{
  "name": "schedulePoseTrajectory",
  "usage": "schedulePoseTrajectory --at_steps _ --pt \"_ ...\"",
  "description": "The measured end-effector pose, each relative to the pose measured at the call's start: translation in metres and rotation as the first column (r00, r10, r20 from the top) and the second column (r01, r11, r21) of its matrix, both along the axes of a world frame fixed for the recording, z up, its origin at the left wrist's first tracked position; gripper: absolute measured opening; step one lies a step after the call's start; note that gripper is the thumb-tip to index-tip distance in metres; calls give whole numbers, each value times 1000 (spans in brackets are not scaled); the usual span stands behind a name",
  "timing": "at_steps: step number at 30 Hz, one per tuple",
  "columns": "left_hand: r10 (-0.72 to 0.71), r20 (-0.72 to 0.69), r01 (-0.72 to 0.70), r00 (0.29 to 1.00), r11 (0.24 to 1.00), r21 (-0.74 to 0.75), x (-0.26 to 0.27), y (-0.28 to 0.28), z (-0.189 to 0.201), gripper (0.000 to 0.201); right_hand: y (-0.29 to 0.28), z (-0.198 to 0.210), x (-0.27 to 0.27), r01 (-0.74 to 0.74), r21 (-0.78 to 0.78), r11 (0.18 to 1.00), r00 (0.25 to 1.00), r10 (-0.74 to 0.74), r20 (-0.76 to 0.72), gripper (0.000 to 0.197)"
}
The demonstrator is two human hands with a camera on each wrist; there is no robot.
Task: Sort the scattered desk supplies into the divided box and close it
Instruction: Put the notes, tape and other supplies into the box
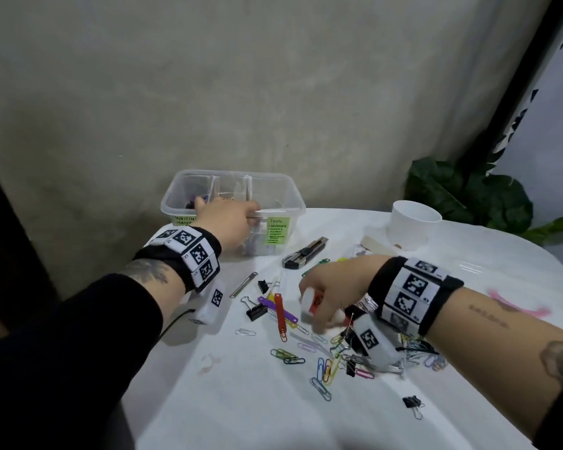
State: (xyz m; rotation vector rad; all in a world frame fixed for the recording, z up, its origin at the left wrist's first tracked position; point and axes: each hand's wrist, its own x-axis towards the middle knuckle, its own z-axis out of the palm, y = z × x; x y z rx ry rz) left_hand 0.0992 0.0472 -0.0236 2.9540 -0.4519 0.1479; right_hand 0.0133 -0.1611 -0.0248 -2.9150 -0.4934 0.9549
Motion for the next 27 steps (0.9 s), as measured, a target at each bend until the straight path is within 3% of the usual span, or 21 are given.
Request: schedulePoseTrajectory --at_steps 2,4,6,8,10,13,18,22,25,27 --pt "-11 -3 11 1000 1000 -2 2 0 0 42 1 25 8 64 159 985 996 -73 51 17" --pt "-13 -3 13 1000 1000 0 3 1 -1 41 1 50 26 114 392 913 959 -204 197 25" --pt "-13 -7 13 1000 1000 15 4 1 0 39 2 66 51 209 672 711 885 -430 179 37" --pt "-16 -22 16 1000 1000 19 5 1 0 37 9 73 74 317 825 467 827 -563 1 41" --pt "-19 -36 20 999 999 32 5 1 1 38 21 76 94 402 836 374 774 -626 -93 48" --pt "-16 -41 18 999 999 51 8 1 3 48 44 72 119 457 779 430 717 -696 -36 51" --pt "-6 -32 8 999 999 45 8 1 3 56 68 52 159 403 595 695 727 -638 252 10" --pt "-4 -39 6 999 999 47 5 1 6 59 72 39 175 317 533 785 756 -548 358 15" --pt "-3 -42 5 999 999 48 9 2 5 63 82 27 187 304 281 910 792 -405 456 32" --pt "-6 -45 7 999 999 35 12 3 4 59 83 20 189 242 162 957 791 -291 538 29"
